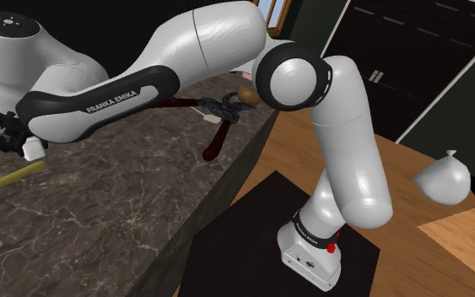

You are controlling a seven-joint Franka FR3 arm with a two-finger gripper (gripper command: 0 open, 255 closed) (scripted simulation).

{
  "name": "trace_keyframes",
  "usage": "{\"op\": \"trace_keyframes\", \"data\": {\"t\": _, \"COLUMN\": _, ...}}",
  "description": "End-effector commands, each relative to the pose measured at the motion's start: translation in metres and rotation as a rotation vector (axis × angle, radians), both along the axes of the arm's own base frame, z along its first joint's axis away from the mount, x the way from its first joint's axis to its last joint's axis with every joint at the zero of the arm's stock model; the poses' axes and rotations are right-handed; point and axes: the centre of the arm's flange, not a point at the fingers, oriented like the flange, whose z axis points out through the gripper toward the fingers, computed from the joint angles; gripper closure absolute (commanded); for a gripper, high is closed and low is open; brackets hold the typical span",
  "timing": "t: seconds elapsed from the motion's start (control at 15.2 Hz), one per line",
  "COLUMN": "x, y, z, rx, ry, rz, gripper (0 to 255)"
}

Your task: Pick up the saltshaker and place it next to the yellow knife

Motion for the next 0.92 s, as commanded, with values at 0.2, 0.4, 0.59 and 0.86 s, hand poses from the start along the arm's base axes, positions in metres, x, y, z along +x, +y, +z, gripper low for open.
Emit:
{"op": "trace_keyframes", "data": {"t": 0.2, "x": 0.000, "y": 0.000, "z": 0.000, "rx": 0.000, "ry": 0.000, "rz": 0.000, "gripper": 0}}
{"op": "trace_keyframes", "data": {"t": 0.4, "x": 0.000, "y": 0.000, "z": 0.000, "rx": 0.000, "ry": 0.000, "rz": 0.000, "gripper": 0}}
{"op": "trace_keyframes", "data": {"t": 0.59, "x": -0.009, "y": -0.002, "z": 0.025, "rx": 0.000, "ry": 0.000, "rz": 0.000, "gripper": 0}}
{"op": "trace_keyframes", "data": {"t": 0.86, "x": -0.017, "y": -0.004, "z": 0.047, "rx": 0.000, "ry": 0.000, "rz": 0.000, "gripper": 0}}
